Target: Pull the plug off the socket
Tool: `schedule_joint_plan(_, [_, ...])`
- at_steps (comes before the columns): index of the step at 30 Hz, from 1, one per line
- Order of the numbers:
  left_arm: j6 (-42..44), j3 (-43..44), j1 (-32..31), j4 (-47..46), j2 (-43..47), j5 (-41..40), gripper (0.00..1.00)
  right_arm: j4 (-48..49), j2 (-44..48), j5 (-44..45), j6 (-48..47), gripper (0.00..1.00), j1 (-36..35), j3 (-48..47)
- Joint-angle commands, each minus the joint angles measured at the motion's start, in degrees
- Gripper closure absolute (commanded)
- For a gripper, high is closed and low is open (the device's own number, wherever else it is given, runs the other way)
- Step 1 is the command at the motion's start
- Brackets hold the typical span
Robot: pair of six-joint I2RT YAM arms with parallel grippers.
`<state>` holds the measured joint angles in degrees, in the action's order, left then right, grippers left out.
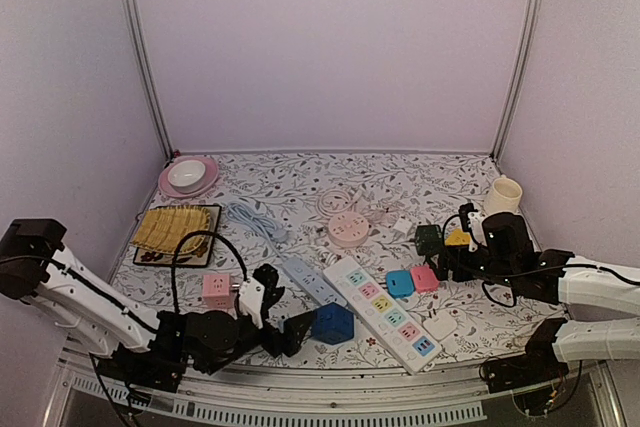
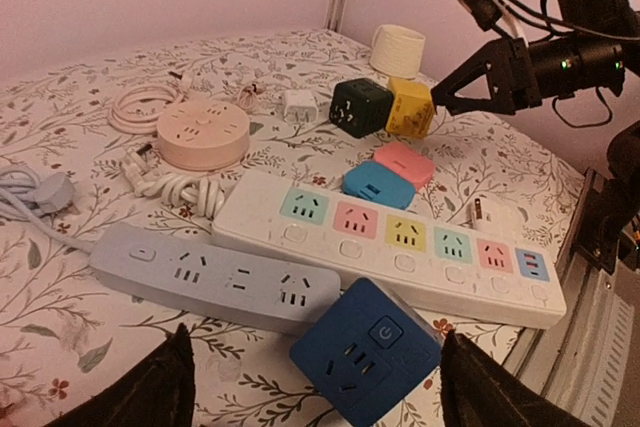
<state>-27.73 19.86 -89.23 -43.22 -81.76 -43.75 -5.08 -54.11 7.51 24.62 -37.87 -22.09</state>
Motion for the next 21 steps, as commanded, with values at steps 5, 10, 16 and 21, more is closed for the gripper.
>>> schedule_joint_plan(5, [-6.38,2.05,7.66,18.09,12.06,-3.10,0.07,1.04,0.47,1.28,-0.01,0.04,-0.02,0.38])
schedule_joint_plan(10, [-7.48,-0.81,21.87,26.70,25.64,1.86,0.03,1.02,0.67,1.25,-0.01,0.04,0.07,0.46])
schedule_joint_plan(16, [-5.34,-3.86,42.28,34.55,44.69,7.17,0.03,1.04,0.48,1.21,-0.01,0.04,-0.03,0.42])
schedule_joint_plan(21, [-2.42,-2.32,65.19,38.43,49.20,22.15,0.03,1.03,0.49,1.12,-0.08,0.04,-0.04,0.40])
